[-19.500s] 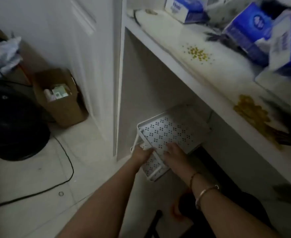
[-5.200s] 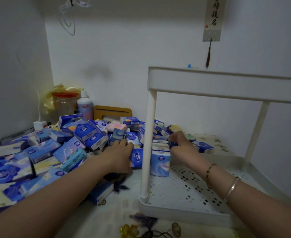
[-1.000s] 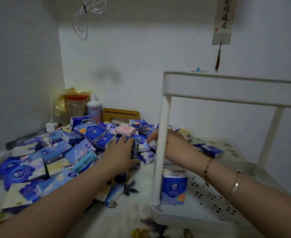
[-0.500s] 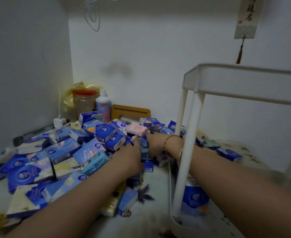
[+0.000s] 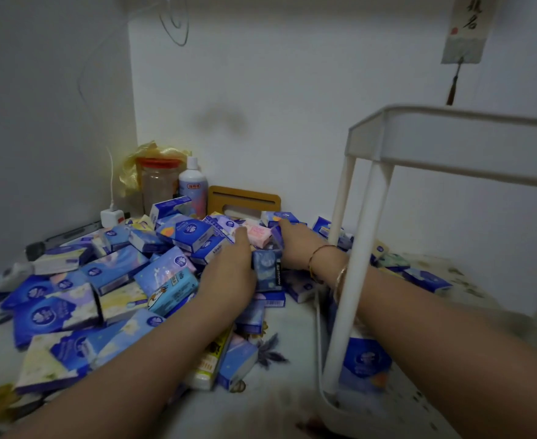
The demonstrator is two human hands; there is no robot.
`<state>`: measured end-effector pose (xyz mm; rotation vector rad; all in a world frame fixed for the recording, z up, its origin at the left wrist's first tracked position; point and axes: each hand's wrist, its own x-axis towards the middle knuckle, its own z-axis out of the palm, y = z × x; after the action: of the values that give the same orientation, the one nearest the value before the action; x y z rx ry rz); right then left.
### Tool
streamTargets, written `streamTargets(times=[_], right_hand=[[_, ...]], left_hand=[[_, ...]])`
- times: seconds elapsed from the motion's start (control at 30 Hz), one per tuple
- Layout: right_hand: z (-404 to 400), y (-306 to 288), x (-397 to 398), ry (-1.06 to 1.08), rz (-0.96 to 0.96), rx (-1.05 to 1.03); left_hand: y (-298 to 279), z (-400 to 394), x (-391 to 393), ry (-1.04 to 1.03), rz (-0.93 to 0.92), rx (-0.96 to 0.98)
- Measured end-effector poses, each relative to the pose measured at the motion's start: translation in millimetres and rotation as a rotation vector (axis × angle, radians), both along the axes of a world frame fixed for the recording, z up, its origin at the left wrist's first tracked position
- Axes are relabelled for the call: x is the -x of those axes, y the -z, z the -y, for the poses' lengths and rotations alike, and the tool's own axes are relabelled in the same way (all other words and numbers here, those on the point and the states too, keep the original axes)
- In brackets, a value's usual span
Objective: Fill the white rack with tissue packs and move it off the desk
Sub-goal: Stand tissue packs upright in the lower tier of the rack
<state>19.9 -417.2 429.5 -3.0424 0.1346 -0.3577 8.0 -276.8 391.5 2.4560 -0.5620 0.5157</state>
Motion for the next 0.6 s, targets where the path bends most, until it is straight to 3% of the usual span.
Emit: streamTargets(times=[0.2,0.3,0.43,0.53,0.6], right_hand=[[0,-31,33,-0.163,0.288,-0.2],[1,-45,69,-0.278,0.389,-0.434],[10,-54,109,-0.265,0.278,-0.833],[22,-52,135,-0.281,0.156,-1.322],[32,-51,153,-0.278,0.092,-1.499]], left_hand=[[-36,-21,24,0.134,0.103,0.374],[-57,-34,38,0.196,-0.013,0.538],[-70,-43,57,0.396,-0.41,0.802],[-69,-41,72,0.532,-0.567,0.813],[-69,-40,79,0.596,-0.614,0.793]])
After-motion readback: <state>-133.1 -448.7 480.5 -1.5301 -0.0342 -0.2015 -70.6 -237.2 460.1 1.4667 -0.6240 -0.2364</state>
